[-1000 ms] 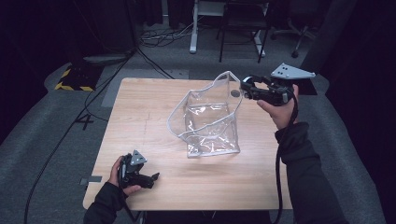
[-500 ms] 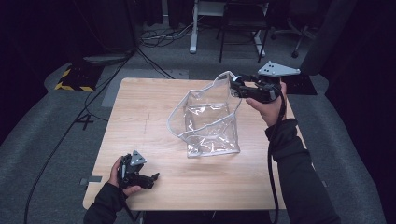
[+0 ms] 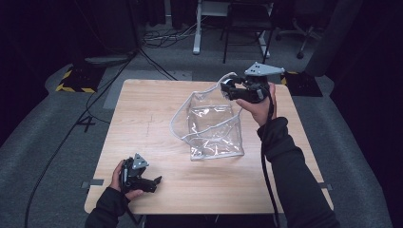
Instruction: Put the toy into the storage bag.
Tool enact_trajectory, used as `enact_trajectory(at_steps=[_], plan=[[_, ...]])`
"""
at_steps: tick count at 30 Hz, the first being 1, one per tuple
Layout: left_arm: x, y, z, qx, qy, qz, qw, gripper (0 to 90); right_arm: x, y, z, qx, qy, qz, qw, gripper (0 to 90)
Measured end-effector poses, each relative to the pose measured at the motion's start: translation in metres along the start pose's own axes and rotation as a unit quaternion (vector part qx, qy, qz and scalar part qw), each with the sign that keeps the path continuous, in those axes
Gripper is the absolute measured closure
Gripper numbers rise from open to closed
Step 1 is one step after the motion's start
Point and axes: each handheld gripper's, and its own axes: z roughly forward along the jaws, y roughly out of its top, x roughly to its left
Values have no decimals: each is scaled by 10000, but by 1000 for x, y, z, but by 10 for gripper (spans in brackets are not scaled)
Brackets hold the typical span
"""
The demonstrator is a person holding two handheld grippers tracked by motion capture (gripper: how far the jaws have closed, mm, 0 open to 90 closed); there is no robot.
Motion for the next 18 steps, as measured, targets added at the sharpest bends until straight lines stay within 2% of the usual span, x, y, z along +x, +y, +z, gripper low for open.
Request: enact_trajectory(at_steps=[18], plan=[[0, 0, 0, 2, -23, -8, 10000, 9, 2, -6, 22, 232, 46, 40, 9997, 490]])
